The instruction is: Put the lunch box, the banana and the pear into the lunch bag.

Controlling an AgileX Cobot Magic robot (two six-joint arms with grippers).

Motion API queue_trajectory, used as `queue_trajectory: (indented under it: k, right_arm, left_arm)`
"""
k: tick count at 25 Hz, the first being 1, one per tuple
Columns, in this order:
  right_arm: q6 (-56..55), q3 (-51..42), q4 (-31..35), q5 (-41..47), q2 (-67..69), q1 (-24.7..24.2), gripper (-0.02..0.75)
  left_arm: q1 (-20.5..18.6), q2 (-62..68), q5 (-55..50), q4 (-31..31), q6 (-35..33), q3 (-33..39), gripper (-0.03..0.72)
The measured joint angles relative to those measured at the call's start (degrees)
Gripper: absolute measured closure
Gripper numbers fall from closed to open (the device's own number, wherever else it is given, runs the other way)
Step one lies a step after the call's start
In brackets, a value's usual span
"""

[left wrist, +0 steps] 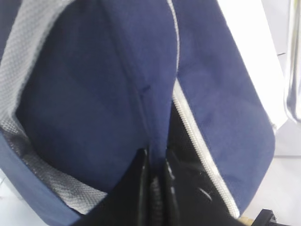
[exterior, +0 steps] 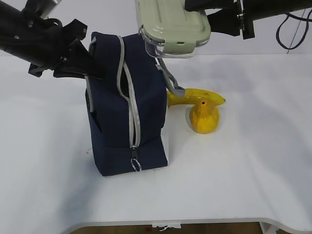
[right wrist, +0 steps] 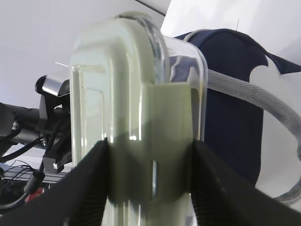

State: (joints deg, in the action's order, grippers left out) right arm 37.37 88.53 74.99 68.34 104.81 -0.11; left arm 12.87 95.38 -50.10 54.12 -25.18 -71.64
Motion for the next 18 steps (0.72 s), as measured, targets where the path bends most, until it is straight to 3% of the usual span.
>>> queue_trajectory:
  k: [18]
  right_arm:
    - [-1.53, 0.00, 0.00, 0.13, 0.00, 4.58, 0.374]
  left_arm:
    - [0.00, 0.00, 0.11, 1.15, -0.22, 0.00, 0.680]
